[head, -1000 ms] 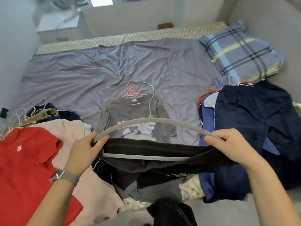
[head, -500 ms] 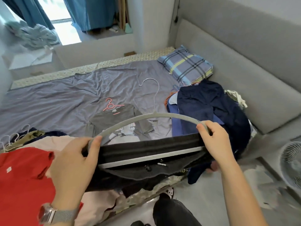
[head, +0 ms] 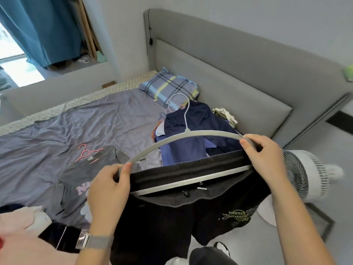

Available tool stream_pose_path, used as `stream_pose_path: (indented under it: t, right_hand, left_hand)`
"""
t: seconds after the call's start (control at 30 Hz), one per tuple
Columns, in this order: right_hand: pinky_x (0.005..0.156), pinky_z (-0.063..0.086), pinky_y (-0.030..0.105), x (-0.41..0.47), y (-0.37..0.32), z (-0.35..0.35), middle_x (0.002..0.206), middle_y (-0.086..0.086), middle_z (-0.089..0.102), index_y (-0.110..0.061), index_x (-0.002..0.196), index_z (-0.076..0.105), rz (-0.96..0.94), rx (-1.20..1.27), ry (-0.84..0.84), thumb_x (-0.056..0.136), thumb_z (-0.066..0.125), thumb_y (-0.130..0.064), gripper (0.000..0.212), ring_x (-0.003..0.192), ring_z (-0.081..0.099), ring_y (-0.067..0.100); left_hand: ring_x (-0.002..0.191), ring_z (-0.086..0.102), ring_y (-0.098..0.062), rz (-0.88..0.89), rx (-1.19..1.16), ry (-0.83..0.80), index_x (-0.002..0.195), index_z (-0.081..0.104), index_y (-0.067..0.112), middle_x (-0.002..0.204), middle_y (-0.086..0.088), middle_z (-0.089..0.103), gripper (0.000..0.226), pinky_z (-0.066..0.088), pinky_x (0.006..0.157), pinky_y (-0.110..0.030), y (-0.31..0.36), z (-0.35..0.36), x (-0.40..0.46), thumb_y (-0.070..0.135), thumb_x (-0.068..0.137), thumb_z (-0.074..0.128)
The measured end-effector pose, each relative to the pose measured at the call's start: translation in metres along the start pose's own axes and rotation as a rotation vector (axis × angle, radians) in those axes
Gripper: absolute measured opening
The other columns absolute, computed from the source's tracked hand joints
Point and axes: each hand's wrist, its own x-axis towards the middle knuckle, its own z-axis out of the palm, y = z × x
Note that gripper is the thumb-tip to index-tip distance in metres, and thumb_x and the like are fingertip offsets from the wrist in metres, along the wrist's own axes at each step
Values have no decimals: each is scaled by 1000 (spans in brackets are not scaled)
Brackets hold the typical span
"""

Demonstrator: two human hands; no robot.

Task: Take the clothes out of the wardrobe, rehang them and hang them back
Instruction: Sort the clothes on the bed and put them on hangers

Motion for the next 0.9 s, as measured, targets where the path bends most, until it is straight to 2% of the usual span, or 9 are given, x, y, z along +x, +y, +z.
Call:
stream_pose_path:
  t: [0.17,0.27,0.33,0.43,0.53,0.63,0.7,0.8,0.9]
  right_hand:
    - [86,40,29,63,49,-47,94,-10,65,-30,94,70,-31,-24,-38,88,64,-26,10,96,57,14]
    - [83,37,18,100,70,-63,95,-13,62,-36,92,64,-74,-39,-85,88,64,-27,10,96,53,7]
    - [86,33,10,129,84,-63,105,-7,60,-33,102,64,-93,-70,-106,88,64,-30,14,101,48,2]
    - [93,35,24,171,97,-52,120,-7,54,-27,124,56,68,-29,-231,91,57,-42,36,110,46,6]
    - [89,35,29,202,104,-26,120,-7,57,-25,129,51,168,23,-407,95,44,-49,42,113,49,12]
    - [95,35,30,222,113,4,128,-6,53,-24,134,46,193,86,-500,99,40,-41,40,120,46,12]
    - [102,36,33,234,125,20,133,-2,51,-23,136,43,194,64,-555,99,45,-24,37,125,45,15]
    - [91,35,30,256,135,34,124,2,54,-21,128,45,169,-36,-593,96,42,0,38,115,48,17]
    - [89,35,29,284,132,46,120,3,55,-19,124,47,168,-34,-553,96,38,3,37,112,48,19]
  left_hand:
    - [72,56,-16,-70,-106,-35,73,64,23,70,2,62,22,37,60,-27,46,77,-3,33,91,55]
    - [70,56,-22,-120,-151,-56,67,63,21,66,-4,61,28,38,59,-27,61,112,-1,36,90,58]
    - [70,57,-25,-167,-184,-60,68,64,17,65,-9,61,28,38,60,-26,70,127,4,30,92,57]
    - [67,56,-22,-215,-201,-51,70,65,14,63,-10,62,30,36,56,-14,77,136,20,28,93,52]
    - [60,49,-22,-259,-187,-39,68,63,9,61,-13,57,36,35,57,-26,75,146,48,31,94,50]
    - [59,43,-21,-326,-174,-38,66,60,7,55,-4,47,40,31,57,-34,64,161,80,35,93,52]
    - [62,45,-20,-357,-174,-56,68,62,9,58,-2,49,38,33,60,-34,55,171,99,37,93,53]
    - [64,50,-20,-365,-167,-112,68,63,11,60,-3,54,36,37,62,-34,48,182,125,37,92,53]
    - [66,51,-20,-361,-159,-131,70,64,8,64,-9,58,36,37,62,-30,54,194,146,35,93,54]
